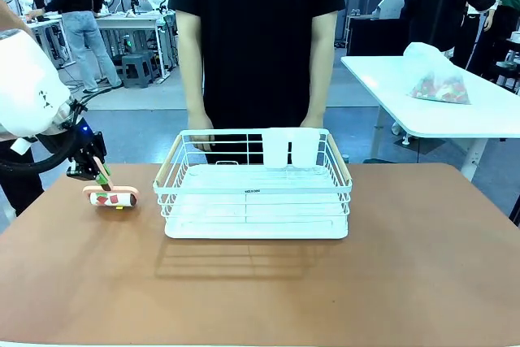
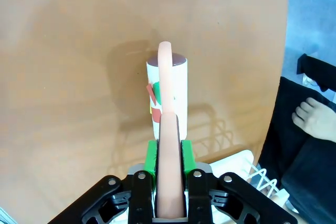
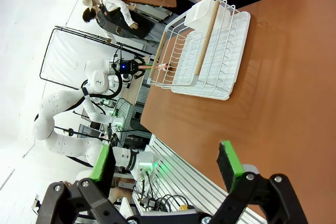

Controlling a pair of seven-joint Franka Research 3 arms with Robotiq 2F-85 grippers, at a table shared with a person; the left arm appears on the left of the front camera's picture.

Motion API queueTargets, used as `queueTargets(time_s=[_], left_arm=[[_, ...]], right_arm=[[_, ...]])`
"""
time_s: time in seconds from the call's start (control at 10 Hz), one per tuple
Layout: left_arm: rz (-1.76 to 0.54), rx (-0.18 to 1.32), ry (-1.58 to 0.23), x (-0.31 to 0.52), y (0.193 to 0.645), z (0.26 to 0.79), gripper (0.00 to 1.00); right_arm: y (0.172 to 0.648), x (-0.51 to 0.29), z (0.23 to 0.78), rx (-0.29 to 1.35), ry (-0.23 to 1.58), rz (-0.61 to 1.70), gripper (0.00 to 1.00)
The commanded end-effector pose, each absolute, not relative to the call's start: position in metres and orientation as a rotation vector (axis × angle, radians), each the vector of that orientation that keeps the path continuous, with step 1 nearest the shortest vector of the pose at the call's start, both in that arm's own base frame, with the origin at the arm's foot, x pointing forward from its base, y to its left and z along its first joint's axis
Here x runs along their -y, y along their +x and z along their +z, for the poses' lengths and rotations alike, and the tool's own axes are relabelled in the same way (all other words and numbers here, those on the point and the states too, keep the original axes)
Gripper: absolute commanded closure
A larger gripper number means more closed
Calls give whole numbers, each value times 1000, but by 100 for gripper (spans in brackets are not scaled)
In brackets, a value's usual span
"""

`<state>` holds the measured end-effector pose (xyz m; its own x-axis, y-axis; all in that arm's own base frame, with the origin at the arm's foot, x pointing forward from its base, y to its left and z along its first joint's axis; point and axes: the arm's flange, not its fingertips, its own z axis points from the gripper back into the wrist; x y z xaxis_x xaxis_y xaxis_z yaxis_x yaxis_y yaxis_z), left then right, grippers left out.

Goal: Clean the table.
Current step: Place the Lint Roller down when the Dish drying rack is positioned in the middle of the table.

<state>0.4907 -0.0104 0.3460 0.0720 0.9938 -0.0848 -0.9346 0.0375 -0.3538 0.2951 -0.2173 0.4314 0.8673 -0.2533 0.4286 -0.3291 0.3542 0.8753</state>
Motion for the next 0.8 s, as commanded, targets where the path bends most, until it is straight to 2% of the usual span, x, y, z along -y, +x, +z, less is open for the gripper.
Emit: queueTargets(time_s=[0.0,0.2,0.7], left_arm=[[1512,208,-377,11,490,351,36],[1515,206,-385,11,487,358,0],[1551,160,-321,12,455,398,0]], right_arm=[[295,217,434,571,1230,67,0],[295,217,434,571,1230,67,0],[295,217,434,571,1230,67,0]])
